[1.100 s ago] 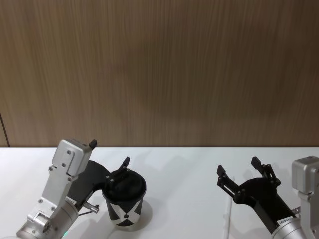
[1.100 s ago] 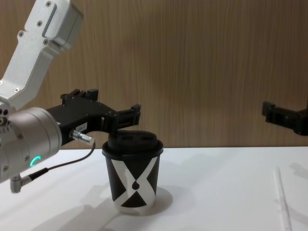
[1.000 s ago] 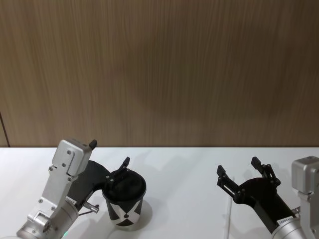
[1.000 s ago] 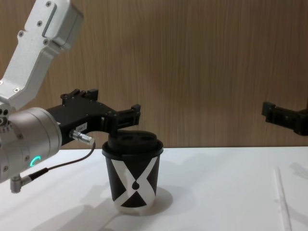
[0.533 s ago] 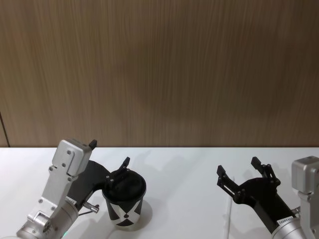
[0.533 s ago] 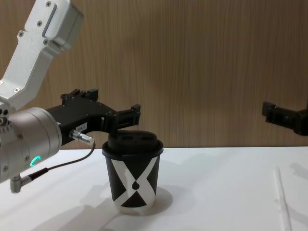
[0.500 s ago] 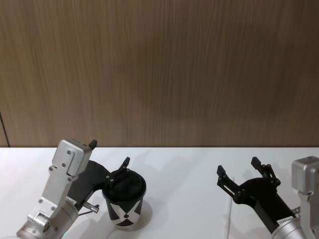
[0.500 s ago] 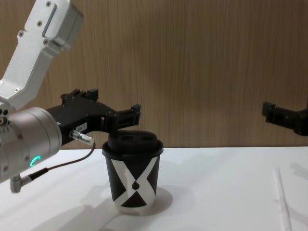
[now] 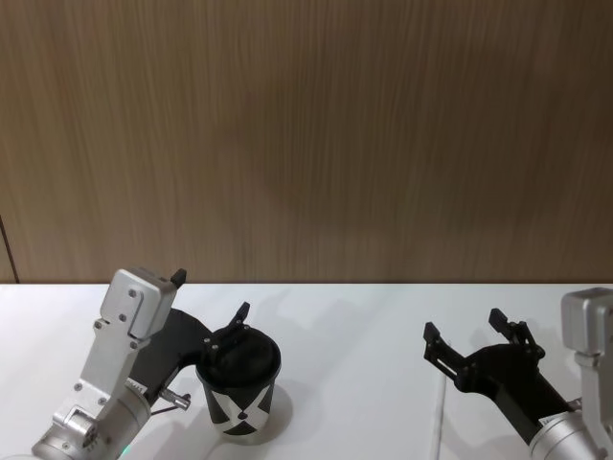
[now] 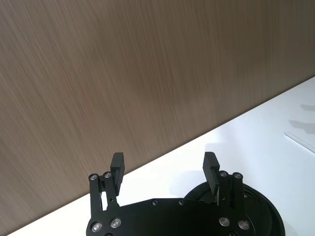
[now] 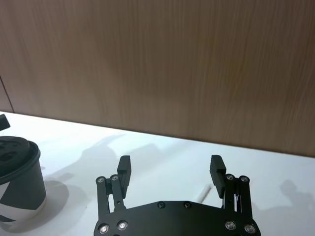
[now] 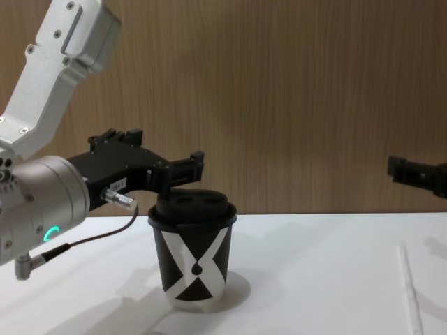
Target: Pick up the straw with one hand, pass it to the other hand, and insert it into the cup.
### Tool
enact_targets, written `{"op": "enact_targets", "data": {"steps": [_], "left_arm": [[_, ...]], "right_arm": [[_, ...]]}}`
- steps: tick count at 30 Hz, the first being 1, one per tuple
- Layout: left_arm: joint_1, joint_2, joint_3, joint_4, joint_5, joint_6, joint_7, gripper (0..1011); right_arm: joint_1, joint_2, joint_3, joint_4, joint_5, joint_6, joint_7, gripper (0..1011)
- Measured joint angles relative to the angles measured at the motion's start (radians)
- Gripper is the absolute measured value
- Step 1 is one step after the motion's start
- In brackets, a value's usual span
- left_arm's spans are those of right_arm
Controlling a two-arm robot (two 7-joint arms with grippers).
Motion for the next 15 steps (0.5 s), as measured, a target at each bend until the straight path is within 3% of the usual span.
{"op": "enact_targets", "data": {"steps": [15], "left_arm": [[0.000,0.000,0.000,0.000,0.000,0.000,0.000,1003]], "right_arm": [[0.038,-0.041,-0.001,-0.038,0.025,0.268,-0.067,1001]]}}
